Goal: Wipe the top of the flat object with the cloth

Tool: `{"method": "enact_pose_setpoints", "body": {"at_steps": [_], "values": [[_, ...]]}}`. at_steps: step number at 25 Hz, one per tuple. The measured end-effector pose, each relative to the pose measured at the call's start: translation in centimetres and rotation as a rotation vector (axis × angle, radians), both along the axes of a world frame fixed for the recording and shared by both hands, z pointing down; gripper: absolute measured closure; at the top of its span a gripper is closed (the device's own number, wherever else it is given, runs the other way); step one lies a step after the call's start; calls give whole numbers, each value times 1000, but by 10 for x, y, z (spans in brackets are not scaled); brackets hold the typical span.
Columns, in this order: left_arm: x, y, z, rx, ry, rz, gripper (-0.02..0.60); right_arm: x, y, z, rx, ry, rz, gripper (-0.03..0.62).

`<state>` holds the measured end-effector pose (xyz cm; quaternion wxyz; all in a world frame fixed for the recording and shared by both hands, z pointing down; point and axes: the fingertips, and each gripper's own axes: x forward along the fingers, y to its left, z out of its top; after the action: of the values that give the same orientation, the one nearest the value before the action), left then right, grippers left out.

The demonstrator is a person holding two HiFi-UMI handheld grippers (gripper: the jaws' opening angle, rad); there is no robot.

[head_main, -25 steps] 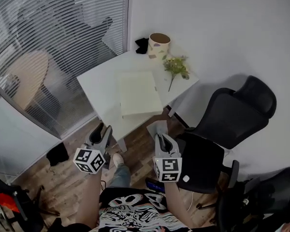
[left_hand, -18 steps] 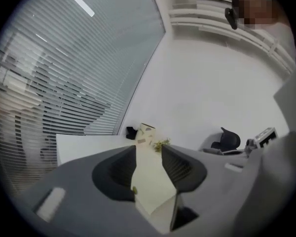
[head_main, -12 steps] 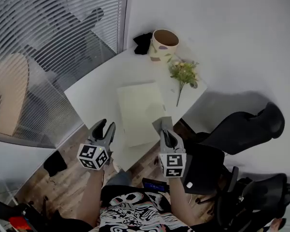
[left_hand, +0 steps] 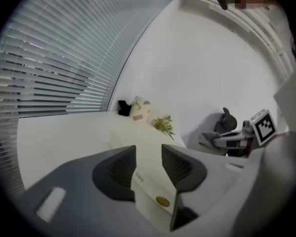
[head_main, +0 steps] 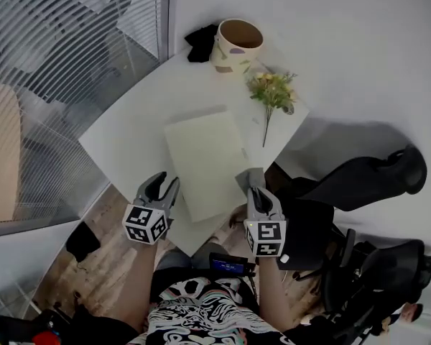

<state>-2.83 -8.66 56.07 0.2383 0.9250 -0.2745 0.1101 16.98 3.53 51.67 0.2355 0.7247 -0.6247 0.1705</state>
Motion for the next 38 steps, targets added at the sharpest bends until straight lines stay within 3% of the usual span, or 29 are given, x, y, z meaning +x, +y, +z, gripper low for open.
{"method": "enact_pose_setpoints", "body": {"at_steps": [4, 11, 18, 25, 27, 31, 38], "values": [[9, 4, 18, -25, -41, 15, 402, 4, -1, 17, -26, -51, -21, 577], [16, 8, 35, -142, -9, -82, 402, 9, 0, 45, -80, -136, -103, 577], [20, 8, 54, -163, -64, -169, 402, 17, -2, 63, -93, -186, -205, 577], [21, 12, 61, -200, -25, -230, 402, 16, 5, 85, -122, -192, -310, 579], [19, 10, 61, -184, -34, -250, 402, 15, 1, 85, -129, -221, -315, 579], [17, 13, 58, -95, -141, -255, 403, 12, 3, 88, -168, -253, -350, 579], [17, 11, 59, -105, -69, -301, 403, 12, 0, 90, -215, -256, -396, 579]]}}
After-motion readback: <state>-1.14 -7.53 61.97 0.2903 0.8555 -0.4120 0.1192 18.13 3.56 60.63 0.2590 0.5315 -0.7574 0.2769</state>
